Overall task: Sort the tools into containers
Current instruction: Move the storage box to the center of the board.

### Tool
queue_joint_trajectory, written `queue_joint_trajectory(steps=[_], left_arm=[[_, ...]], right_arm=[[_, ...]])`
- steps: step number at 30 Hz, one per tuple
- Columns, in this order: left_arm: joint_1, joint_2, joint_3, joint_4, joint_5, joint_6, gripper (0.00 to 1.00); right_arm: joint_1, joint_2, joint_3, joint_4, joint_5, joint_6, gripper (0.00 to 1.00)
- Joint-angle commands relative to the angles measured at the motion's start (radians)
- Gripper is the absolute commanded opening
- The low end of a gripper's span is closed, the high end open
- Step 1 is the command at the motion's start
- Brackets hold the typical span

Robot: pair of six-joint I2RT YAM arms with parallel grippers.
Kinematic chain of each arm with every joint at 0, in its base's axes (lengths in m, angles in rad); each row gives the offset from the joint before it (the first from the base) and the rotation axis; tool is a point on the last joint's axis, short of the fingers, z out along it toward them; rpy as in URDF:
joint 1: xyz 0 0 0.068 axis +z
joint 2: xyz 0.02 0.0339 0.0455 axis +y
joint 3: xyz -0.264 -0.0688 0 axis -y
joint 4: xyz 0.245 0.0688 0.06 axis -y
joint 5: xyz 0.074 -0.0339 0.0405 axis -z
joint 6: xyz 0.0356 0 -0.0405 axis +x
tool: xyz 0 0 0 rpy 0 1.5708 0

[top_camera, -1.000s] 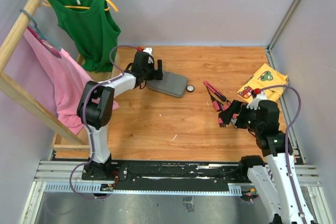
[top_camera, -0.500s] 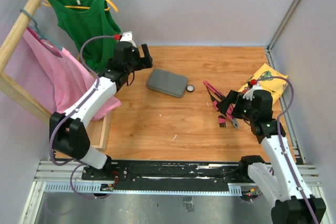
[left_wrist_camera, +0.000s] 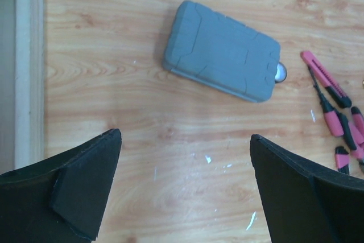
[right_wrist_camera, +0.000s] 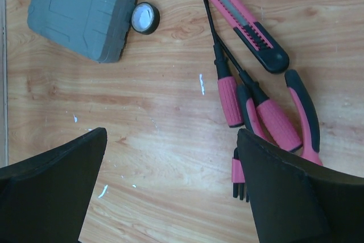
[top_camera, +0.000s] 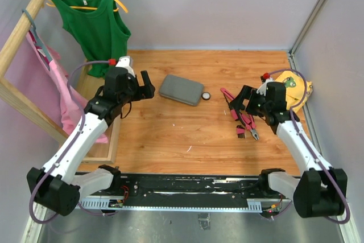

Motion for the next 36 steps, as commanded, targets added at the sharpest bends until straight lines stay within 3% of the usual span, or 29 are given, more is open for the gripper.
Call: queue_joint_trajectory(steps=[1, 13, 21, 28, 36], left_arm=[[0.001, -0.099, -0.05, -0.087, -0.028, 0.043, 0.99], [0.003, -0.184, -0.173, -0.085, -0.024, 0.103, 0.99], [0.001, -0.199, -0.193, -0.07, -0.052, 0.103, 0.99], [0.002, -0.201, -0.198, -0.067, -0.053, 0.105, 0.99], [0.002, -0.192, -0.199, -0.064, -0.043, 0.11, 0.99]], right_arm=[[0.013, 0.105, 0.103, 0.065, -0.029, -0.045, 0.99], [0.186, 0.484, 0.387, 0.122, 0.004, -0.125, 0.99], [0.245, 0.752, 0.692, 0.002, 0.013, -0.164, 0.99], [0.259, 0.894, 0.864, -0.022, 0.054, -0.147, 0.99], [0.265, 1.067, 1.031, -0.004, -0.08, -0.155, 0.99]])
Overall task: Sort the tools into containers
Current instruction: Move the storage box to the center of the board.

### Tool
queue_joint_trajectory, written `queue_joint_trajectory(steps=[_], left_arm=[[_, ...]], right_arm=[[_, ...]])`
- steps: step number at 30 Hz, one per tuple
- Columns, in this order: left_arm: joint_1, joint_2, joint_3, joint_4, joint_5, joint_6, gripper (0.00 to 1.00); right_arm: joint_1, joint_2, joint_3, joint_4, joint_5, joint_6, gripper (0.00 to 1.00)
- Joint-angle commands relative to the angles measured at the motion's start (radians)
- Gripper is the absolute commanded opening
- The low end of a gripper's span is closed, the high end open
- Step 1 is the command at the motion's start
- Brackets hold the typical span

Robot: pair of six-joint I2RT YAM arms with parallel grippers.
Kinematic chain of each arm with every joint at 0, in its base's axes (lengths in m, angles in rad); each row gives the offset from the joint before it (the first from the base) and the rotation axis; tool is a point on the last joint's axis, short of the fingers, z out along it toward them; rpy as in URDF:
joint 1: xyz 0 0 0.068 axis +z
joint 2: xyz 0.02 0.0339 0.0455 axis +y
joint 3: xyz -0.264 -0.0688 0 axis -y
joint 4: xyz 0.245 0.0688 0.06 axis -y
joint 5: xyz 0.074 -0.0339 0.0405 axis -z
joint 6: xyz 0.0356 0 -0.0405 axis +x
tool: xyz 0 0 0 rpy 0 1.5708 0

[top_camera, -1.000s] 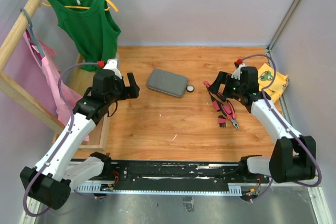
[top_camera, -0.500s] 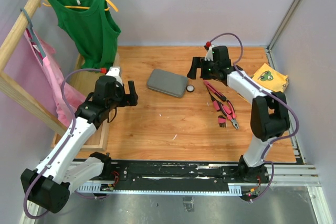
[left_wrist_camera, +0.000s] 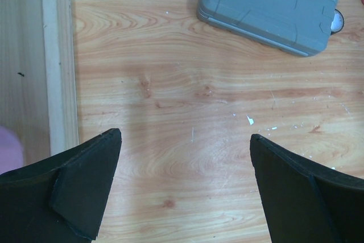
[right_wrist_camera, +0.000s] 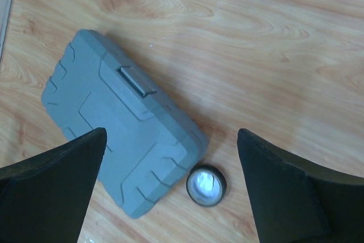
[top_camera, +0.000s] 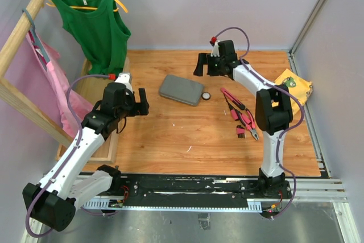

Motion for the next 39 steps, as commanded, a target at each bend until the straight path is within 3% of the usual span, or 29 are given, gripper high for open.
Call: queue_joint_trajectory(steps=[1, 7, 22, 31, 39], left_arm=[[0.002, -0.009, -0.006, 0.028, -0.001, 0.015, 0.99], [0.001, -0.011, -0.008, 0.03, -0.002, 0.018, 0.99], [0.001, -0.008, -0.007, 0.033, 0.009, 0.022, 0.99], [0.002, -0.004, -0.008, 0.033, 0.014, 0.023, 0.98], [0.002, -0.007, -0.008, 0.032, 0.01, 0.023, 0.98]], right_arm=[[0.015, 0.089, 0.091, -0.002, -0.088, -0.009, 0.99], [0.019, 0.206, 0.218, -0.001, -0.187, -0.022, 0.99], [0.078, 0.35, 0.392, -0.086, -0.207, -0.157, 0.99], [0.126, 0.283, 0.291, -0.089, -0.162, -0.23, 0.99], [0.16, 0.159, 0.081, 0.005, -0.127, -0.21, 0.99]])
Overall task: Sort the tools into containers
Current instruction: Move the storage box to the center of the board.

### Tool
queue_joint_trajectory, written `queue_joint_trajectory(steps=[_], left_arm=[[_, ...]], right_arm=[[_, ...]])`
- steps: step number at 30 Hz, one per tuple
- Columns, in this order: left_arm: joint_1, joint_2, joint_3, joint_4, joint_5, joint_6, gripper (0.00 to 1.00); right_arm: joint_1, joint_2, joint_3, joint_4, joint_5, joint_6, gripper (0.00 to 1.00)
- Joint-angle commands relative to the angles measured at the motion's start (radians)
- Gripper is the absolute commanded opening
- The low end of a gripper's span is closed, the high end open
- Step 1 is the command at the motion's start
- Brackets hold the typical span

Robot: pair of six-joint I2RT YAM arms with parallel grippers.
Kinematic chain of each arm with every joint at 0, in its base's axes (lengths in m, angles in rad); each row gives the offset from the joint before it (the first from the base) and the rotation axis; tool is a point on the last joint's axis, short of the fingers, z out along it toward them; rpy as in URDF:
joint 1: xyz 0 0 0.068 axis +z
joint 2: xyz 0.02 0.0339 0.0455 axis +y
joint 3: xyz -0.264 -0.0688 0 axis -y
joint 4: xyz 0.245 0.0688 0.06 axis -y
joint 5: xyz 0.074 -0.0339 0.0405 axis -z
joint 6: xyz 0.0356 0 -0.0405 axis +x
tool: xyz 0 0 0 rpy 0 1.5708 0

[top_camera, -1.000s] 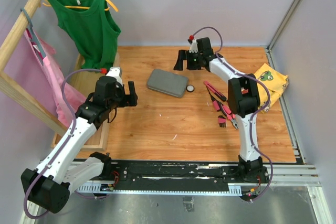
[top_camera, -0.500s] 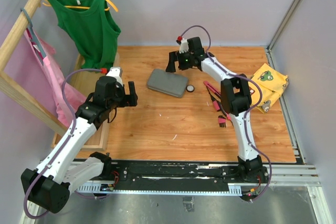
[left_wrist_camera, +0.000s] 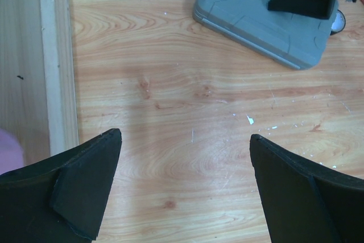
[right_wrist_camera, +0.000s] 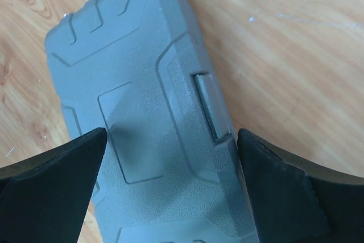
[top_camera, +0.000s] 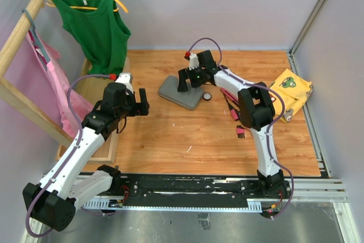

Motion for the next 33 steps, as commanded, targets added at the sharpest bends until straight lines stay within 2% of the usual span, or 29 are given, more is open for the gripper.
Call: queue_joint_trajectory(steps=[1, 12, 23, 33], left_arm=[[0.002, -0.008, -0.005, 0.027, 0.002, 0.008, 0.98], [0.002, -0.008, -0.005, 0.024, -0.004, 0.007, 0.98], [0.003, -0.004, -0.005, 0.024, -0.015, 0.005, 0.99], [0.003, 0.011, 0.02, 0.017, -0.036, -0.04, 0.99]], right_arm=[[0.032, -0.085, -0.095, 0.047, 0.03, -0.01, 0.99], [0.132, -0.203, -0.314, 0.113, 0.091, 0.047, 0.99], [0.282, -0.306, -0.402, 0.128, 0.142, 0.091, 1.0], [0.291, -0.605, -0.643, 0.144, 0.329, 0.117, 0.99]])
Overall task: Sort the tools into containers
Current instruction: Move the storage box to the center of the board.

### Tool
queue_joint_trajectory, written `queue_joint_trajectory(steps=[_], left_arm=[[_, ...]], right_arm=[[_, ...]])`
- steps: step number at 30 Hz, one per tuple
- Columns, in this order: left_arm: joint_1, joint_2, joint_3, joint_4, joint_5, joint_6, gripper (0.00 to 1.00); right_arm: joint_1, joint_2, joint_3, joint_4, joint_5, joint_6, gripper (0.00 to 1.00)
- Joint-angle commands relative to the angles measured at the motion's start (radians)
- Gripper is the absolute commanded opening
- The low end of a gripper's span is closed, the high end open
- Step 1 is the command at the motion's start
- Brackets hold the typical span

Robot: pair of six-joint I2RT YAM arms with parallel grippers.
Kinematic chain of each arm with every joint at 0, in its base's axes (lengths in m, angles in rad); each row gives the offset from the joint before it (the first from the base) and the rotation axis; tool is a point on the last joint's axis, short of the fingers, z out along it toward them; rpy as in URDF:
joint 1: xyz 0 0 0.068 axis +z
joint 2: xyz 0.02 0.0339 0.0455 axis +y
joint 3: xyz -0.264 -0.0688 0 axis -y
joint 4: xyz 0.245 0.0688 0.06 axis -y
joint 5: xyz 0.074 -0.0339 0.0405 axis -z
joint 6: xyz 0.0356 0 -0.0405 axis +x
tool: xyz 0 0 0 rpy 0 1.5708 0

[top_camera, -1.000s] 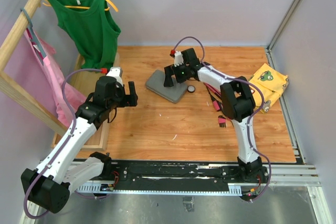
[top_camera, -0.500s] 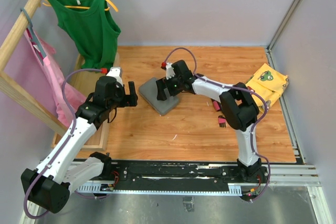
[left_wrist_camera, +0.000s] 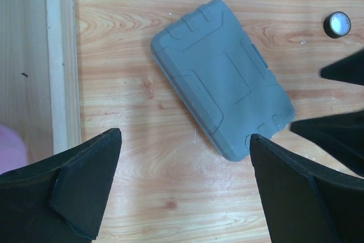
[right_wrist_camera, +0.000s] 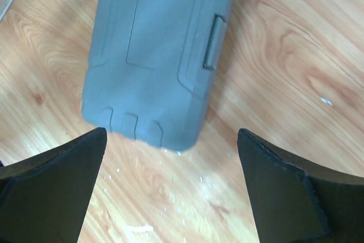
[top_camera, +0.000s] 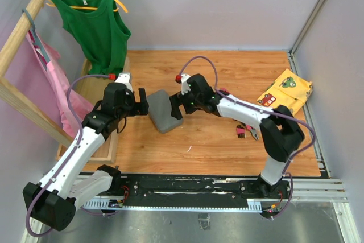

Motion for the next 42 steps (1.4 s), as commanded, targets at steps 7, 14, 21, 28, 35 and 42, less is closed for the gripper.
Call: queue_joint_trajectory(steps=[7, 14, 21, 28, 35, 42], left_arm=[[0.003, 0.044, 0.056, 0.022, -0.065, -0.238, 0.97], [0.003, 0.143, 0.036, 0.131, -0.117, -0.365, 0.97], [0.002, 0.295, 0.045, 0.21, -0.188, -0.418, 0.97], [0.009, 0.397, 0.04, 0.307, -0.199, -0.43, 0.98], [0.072, 0.443, -0.013, 0.392, -0.115, -0.438, 0.98], [0.116, 0.484, -0.046, 0.437, -0.09, -0.421, 0.98]], right_arm=[[0.001, -0.318, -0.254, 0.029, 0.13, 0.059, 0.99], [0.0, -0.403, -0.362, 0.029, 0.138, 0.098, 0.99], [0.001, -0.474, -0.468, 0.056, 0.143, 0.146, 0.99], [0.001, -0.548, -0.536, 0.046, 0.153, 0.166, 0.99], [0.001, -0.583, -0.57, 0.035, 0.166, 0.179, 0.99], [0.0, -0.568, -0.567, 0.041, 0.15, 0.184, 0.99]])
